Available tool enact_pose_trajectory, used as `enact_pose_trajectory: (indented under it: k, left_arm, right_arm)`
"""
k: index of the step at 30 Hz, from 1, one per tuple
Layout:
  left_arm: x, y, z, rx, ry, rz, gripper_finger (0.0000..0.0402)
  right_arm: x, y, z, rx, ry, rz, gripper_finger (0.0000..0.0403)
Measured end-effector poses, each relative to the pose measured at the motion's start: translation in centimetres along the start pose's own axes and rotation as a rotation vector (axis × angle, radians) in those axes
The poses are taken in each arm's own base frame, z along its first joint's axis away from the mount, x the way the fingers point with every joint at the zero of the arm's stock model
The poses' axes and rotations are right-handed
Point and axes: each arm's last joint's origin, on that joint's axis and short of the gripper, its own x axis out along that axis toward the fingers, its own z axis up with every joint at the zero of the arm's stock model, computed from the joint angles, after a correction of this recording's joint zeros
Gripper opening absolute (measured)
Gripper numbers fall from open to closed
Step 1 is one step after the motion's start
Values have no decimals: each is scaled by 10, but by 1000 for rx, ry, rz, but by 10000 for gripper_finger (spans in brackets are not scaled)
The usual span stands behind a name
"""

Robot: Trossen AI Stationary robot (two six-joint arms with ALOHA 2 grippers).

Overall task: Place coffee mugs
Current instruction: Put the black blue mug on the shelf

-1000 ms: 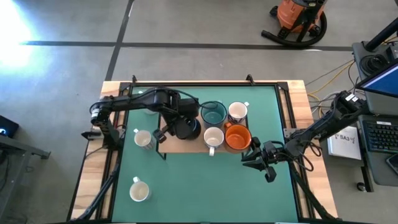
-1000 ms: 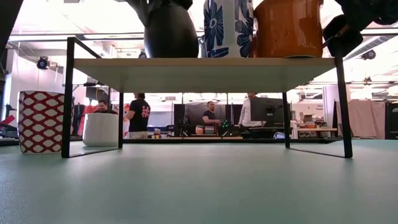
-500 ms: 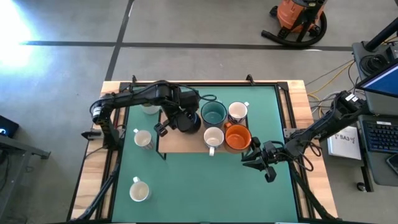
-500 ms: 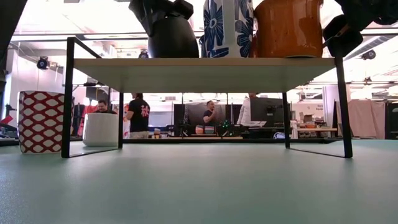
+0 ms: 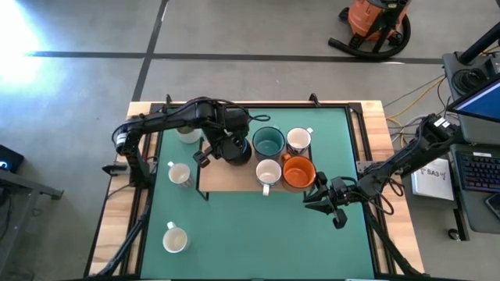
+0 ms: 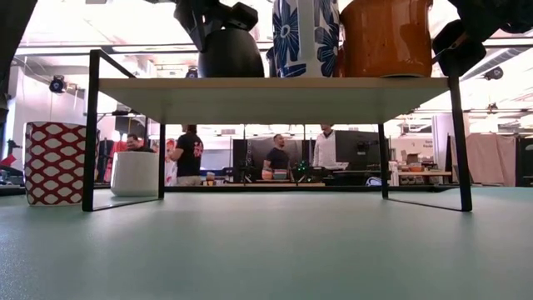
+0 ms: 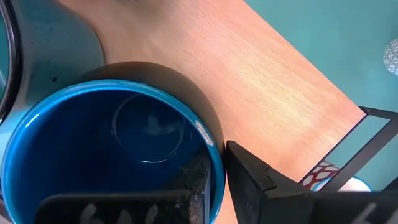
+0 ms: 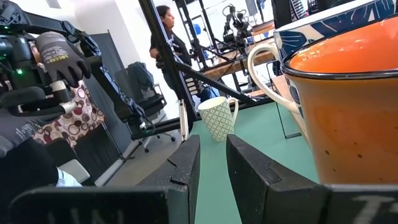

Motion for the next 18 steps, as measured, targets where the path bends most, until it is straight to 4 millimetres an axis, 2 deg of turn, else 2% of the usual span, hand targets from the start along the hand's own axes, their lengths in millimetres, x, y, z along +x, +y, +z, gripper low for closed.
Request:
enact_pose_trajectory:
  k: [11, 18]
  left_arm:
    - [0, 1, -2, 20, 4, 3, 31]
    - [0, 4, -3, 13, 15, 33, 92]
  right_arm:
    - [0, 0, 0, 0, 0, 0, 68]
    - [0, 0, 0, 0, 0, 0, 68]
